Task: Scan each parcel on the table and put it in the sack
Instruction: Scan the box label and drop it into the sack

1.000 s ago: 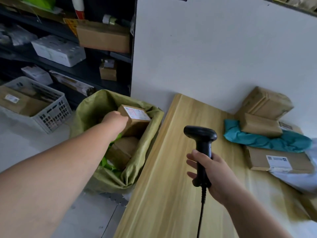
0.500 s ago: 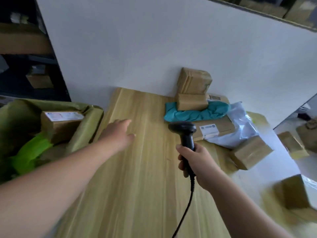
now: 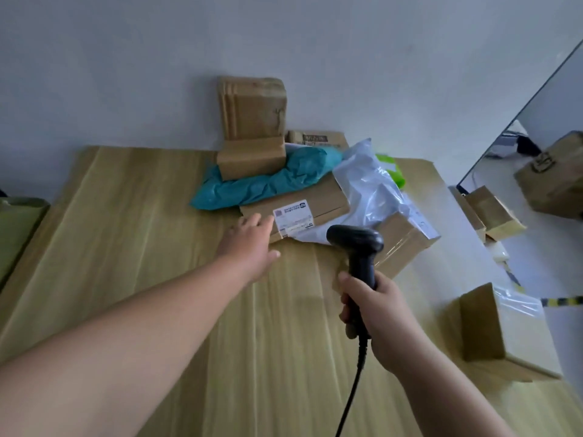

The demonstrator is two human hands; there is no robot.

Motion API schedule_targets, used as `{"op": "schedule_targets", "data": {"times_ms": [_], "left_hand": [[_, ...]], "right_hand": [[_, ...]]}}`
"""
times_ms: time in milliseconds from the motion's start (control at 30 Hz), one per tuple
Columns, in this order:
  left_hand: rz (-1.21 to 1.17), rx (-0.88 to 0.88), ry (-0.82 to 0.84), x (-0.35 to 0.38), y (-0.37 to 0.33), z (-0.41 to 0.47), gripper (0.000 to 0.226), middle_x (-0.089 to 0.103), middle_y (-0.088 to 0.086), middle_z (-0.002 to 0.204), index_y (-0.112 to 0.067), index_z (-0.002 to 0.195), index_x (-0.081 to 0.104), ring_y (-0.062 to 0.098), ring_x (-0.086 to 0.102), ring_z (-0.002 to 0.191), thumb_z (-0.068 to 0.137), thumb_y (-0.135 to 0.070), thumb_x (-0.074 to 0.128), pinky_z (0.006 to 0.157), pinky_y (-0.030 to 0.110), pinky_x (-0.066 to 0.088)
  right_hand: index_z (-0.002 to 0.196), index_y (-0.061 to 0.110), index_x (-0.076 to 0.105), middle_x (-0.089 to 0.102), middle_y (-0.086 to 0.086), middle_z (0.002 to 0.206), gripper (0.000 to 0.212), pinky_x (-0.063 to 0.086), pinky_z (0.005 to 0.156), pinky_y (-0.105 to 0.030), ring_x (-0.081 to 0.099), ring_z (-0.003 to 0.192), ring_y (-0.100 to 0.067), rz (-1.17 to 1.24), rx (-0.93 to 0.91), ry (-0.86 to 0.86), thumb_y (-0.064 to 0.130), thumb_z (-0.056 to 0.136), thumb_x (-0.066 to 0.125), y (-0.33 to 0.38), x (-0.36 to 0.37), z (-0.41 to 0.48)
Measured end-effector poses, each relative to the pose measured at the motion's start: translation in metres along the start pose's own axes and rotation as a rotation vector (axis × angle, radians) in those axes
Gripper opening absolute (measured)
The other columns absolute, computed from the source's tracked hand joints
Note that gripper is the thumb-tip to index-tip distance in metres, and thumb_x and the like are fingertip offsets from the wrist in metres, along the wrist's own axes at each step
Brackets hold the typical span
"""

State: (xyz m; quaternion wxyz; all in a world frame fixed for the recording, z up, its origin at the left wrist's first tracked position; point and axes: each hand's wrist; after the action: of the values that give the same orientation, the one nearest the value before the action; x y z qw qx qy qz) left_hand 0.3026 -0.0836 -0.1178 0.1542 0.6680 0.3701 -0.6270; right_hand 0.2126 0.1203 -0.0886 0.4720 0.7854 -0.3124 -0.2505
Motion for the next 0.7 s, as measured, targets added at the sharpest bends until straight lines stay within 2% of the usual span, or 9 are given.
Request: {"op": "schedule_targets", "data": {"times_ms": [133, 233, 367, 500, 600, 700], "left_hand": [[0.070, -0.069, 0.007, 0.028, -0.009, 0.036, 0.088, 0.014, 0.008, 0.158, -0.019, 0.151, 0.011, 0.030, 0.018, 0.143, 0.085, -0.045, 0.063, 0.112, 0.042, 0.026], [0.131, -0.088, -0.011, 0.043, -0.003, 0.053, 0.095, 0.013, 0.010, 0.157, -0.019, 0.151, 0.009, 0.033, 0.017, 0.143, 0.082, -0.047, 0.067, 0.113, 0.044, 0.026], [0.179, -0.069, -0.058, 0.051, 0.007, 0.064, 0.099, 0.016, 0.012, 0.154, -0.017, 0.151, 0.008, 0.037, 0.019, 0.141, 0.079, -0.042, 0.072, 0.109, 0.046, 0.030], [0.199, -0.004, -0.119, 0.046, 0.013, 0.064, 0.081, 0.033, 0.013, 0.142, -0.009, 0.144, 0.024, 0.034, 0.033, 0.129, 0.080, -0.027, 0.070, 0.100, 0.042, 0.039], [0.122, 0.009, -0.196, 0.034, 0.017, 0.053, 0.058, 0.047, 0.013, 0.128, -0.008, 0.130, 0.041, 0.033, 0.044, 0.116, 0.078, -0.018, 0.064, 0.088, 0.041, 0.042], [0.016, -0.003, -0.241, 0.016, 0.024, 0.033, 0.047, 0.053, 0.016, 0.119, -0.006, 0.121, 0.048, 0.035, 0.049, 0.107, 0.077, -0.017, 0.061, 0.083, 0.040, 0.042]], "right_hand": [[0.074, 0.015, 0.051, 0.050, -0.001, 0.056, 0.023, 0.039, 0.042, -0.029, 0.047, 0.050, -0.021, 0.084, 0.010, -0.011, 0.030, 0.075, 0.068, -0.016, -0.010, 0.017], [0.062, 0.026, 0.055, 0.050, -0.003, 0.055, 0.017, 0.039, 0.043, -0.030, 0.047, 0.050, -0.022, 0.103, 0.026, 0.015, 0.034, 0.073, 0.066, -0.025, -0.008, 0.025], [0.073, 0.017, 0.053, 0.051, -0.004, 0.058, 0.021, 0.040, 0.044, -0.031, 0.050, 0.050, -0.019, 0.116, 0.038, 0.033, 0.034, 0.075, 0.066, -0.031, -0.004, 0.033], [0.075, 0.014, 0.053, 0.051, -0.005, 0.060, 0.020, 0.040, 0.043, -0.030, 0.050, 0.049, -0.019, 0.109, 0.029, 0.037, 0.021, 0.090, 0.066, -0.031, 0.002, 0.032], [0.075, 0.014, 0.053, 0.051, -0.004, 0.060, 0.020, 0.040, 0.043, -0.030, 0.050, 0.050, -0.020, 0.105, 0.027, 0.044, 0.027, 0.082, 0.067, -0.024, 0.006, 0.024], [0.076, 0.014, 0.054, 0.052, -0.003, 0.061, 0.022, 0.040, 0.043, -0.030, 0.051, 0.051, -0.020, 0.093, 0.014, 0.060, 0.032, 0.075, 0.066, -0.011, 0.012, 0.010]]}}
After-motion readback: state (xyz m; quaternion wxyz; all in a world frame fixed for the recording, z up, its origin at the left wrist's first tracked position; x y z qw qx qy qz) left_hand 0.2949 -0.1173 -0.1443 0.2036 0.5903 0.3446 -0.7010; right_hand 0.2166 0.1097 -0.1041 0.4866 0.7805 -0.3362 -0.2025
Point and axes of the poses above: each hand's wrist, its own z-axis towards the middle knuckle, its own x-axis out of the palm, y = z × x
